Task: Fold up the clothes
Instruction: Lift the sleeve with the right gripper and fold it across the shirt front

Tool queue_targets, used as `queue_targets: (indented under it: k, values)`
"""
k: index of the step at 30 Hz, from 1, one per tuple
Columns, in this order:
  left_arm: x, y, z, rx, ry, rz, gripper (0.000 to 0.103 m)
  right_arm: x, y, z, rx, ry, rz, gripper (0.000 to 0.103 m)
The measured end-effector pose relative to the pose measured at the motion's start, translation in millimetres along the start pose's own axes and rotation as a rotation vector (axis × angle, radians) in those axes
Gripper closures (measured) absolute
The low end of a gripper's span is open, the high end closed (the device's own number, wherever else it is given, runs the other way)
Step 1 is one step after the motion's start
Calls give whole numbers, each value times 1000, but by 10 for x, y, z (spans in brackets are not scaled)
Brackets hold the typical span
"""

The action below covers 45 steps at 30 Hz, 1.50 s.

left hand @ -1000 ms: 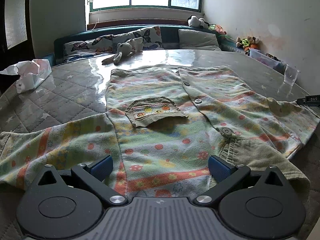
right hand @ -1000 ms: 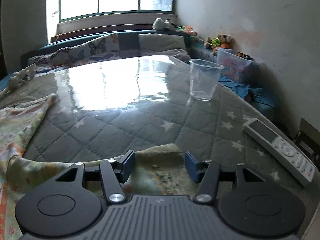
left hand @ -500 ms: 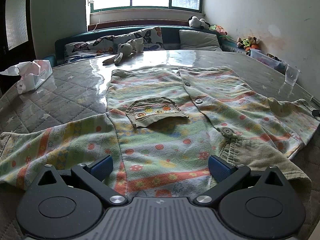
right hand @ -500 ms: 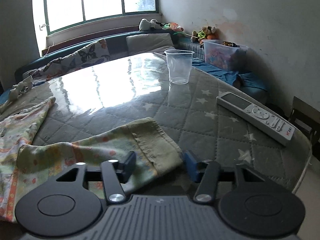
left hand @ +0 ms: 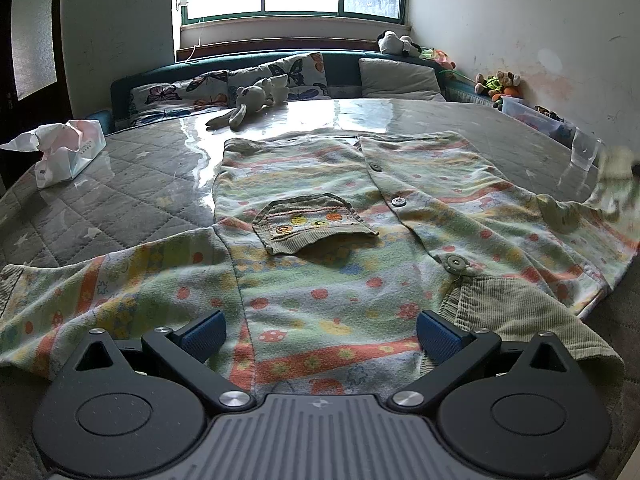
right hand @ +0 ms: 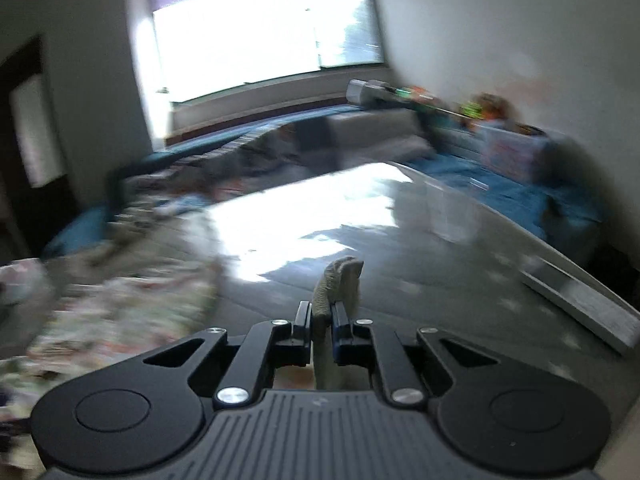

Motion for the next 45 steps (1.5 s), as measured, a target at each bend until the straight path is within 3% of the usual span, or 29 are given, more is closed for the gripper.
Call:
queue_targets:
  k: [6,11,19,24,30,33,40,45]
  values:
    - [-66,70,10,-53,10,-13,0,28,923,245,-124,-8,248,95]
    - [-189,214,-5,-97,3,7,0,146,1631,279,-231,12,403,95]
    - [-363,523,-78,-176,-10,62,0,317,2491,50,-332,86,563,95]
    - [-394,610,-100,-200,-7,79,0,350,2731,-122,-339,142,632,91]
    - [-400,630,-69,-204,-11,80,0,285,2586,-193,-358,161,624,81]
    - [-384,638,-68,-213,-7,80,0,318,2315,-319,-379,203,551,75]
    - [-361,650,-55,-224,1,84,0,465,1590,-737,-330,336,358,75]
    - [-352,674,-47,-233,5,94,0,472,1372,-755,-305,333,326,75]
Point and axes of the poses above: each gripper's, at about its wrist camera, not at the fingertips, and x roughly the way its jaws point, y to its left, z to its top, the point moved 5 cm from there along x, roughly the way its jaws point, and after that the axes turned 2 degrees about -y, right-handed, at the moved point
